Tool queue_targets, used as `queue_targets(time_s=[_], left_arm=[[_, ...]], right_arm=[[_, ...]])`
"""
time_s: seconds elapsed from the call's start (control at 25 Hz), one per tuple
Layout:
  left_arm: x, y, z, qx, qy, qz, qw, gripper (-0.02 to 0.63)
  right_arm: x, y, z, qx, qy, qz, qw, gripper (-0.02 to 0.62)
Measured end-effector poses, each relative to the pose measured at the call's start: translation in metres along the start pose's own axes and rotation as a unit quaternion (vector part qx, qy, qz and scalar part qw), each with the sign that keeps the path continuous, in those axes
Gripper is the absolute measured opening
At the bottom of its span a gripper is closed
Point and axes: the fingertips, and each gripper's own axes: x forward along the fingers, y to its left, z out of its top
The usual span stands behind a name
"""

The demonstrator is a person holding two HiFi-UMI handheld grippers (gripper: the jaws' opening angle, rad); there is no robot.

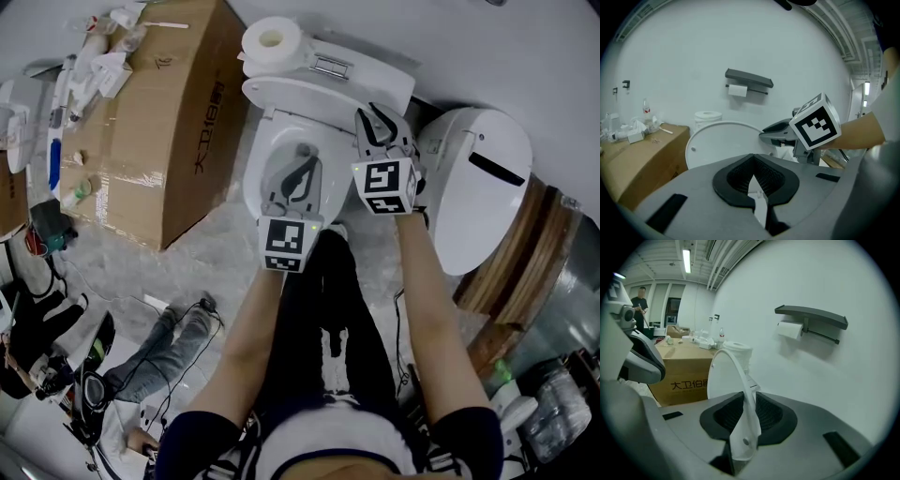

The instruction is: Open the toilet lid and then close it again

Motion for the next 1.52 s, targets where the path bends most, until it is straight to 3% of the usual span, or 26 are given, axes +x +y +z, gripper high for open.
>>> queue_targets(time_s=[0.56,0.72,0.8,0.96,1.04,1.08,1.12,1.24,1.4,1.52], left_arm=[[0.014,0.005,0.019,0.007,-0.017,-0.013,0.9997,0.006],[0.016,0.006,0.025,0.011,-0.021,-0.014,0.9996,0.006],[0.017,0.006,0.028,0.012,-0.022,-0.016,0.9996,0.006],[0.018,0.007,0.032,0.009,-0.030,-0.022,0.9993,0.006],[0.018,0.007,0.035,0.004,-0.037,-0.025,0.9990,0.006],[0.019,0.006,0.037,0.002,-0.040,-0.027,0.9988,0.006],[0.019,0.005,0.039,0.001,-0.042,-0.030,0.9987,0.006],[0.018,-0.002,0.043,-0.007,-0.049,-0.044,0.9978,0.006],[0.015,-0.017,0.044,-0.007,-0.053,-0.066,0.9964,0.006],[0.014,-0.029,0.039,0.014,-0.049,-0.080,0.9955,0.005]], right_arm=[[0.015,-0.012,-0.001,0.027,0.000,0.001,1.000,0.089],[0.026,0.000,-0.025,0.053,0.056,0.042,0.996,0.141],[0.024,-0.002,-0.028,0.064,0.057,0.030,0.996,0.147],[-0.002,-0.012,-0.019,0.064,0.020,-0.049,0.997,0.150],[-0.024,-0.009,-0.007,0.066,-0.021,-0.067,0.995,0.145],[-0.036,-0.006,0.003,0.068,-0.054,-0.070,0.994,0.104],[-0.048,-0.002,0.015,0.073,-0.092,-0.069,0.991,0.033],[-0.076,0.013,0.041,0.136,-0.164,-0.056,0.975,0.017],[-0.097,0.034,0.048,0.212,-0.181,-0.020,0.960,0.008],[-0.102,0.041,0.046,0.230,-0.180,-0.006,0.956,0.008]])
